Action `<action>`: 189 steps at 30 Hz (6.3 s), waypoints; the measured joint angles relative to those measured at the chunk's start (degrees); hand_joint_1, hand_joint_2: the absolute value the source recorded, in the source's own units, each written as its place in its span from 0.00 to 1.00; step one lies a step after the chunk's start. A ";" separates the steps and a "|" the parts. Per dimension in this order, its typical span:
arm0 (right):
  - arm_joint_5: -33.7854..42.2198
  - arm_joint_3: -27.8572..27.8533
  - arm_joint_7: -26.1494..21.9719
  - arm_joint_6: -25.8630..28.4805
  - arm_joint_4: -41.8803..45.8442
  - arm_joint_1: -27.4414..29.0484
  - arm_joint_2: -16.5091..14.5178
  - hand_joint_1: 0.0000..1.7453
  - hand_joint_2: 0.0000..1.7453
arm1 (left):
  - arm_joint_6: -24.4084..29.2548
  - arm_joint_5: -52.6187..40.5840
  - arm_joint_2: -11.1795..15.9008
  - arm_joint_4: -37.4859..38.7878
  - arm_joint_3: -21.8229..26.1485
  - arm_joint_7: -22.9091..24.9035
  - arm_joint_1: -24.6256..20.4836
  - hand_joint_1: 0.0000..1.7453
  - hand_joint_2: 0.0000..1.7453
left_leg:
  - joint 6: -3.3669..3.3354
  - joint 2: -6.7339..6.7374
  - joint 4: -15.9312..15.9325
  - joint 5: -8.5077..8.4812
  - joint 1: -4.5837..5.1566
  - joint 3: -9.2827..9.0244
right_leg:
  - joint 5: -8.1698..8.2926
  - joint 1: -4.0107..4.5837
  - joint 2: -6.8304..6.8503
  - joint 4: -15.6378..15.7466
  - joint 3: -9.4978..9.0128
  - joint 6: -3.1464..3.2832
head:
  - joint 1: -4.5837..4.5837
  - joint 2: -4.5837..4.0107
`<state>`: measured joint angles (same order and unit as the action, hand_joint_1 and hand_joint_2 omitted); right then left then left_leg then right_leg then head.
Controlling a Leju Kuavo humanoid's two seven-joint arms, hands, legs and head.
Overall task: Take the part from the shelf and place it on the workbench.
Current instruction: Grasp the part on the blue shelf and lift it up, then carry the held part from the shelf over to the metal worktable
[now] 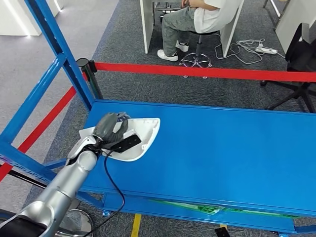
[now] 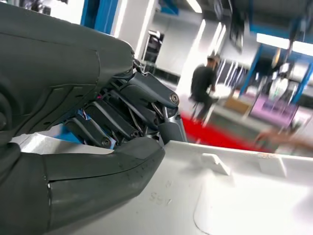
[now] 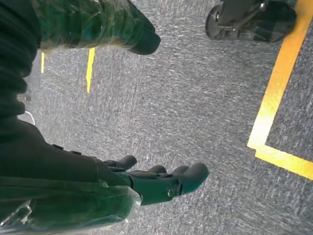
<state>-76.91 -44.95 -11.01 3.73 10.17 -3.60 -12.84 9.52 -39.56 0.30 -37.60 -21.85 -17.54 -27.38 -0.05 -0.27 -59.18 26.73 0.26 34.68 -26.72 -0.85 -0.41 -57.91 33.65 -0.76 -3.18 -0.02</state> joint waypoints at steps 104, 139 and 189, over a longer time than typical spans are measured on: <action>-0.90 -2.87 0.51 0.88 0.01 -0.18 -0.44 0.00 1.00 | -4.12 32.81 -4.81 -54.78 -7.81 -11.75 18.58 1.00 1.00 | -1.38 0.10 1.02 1.02 0.24 -3.34 | 0.39 0.65 0.49 0.12 -0.29 -0.23 | -0.06 0.01; -1.03 -2.99 0.67 0.81 0.01 -0.30 -0.64 0.00 1.00 | -6.24 32.20 -4.15 -55.12 -9.92 -12.42 19.28 1.00 1.00 | -1.96 0.42 3.49 -0.16 -0.36 -4.15 | -1.34 0.51 0.56 -2.63 2.04 -1.57 | 0.25 -0.01; 0.39 -5.25 0.33 1.87 0.08 -0.24 -0.62 0.00 1.00 | -6.78 31.29 -2.21 -57.67 -8.05 -16.06 26.49 1.00 1.00 | 1.21 0.25 -14.04 8.13 -0.26 4.36 | 0.10 0.27 0.71 1.43 -1.31 1.31 | -0.26 0.00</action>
<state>-76.53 -50.20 -10.68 5.60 10.25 -3.84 -13.46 2.73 -8.27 -1.90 -95.27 -29.91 -33.59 -0.89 1.16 -0.02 -73.22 34.86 0.01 39.05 -26.61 -0.59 0.30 -56.48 32.34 0.55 -3.43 -0.02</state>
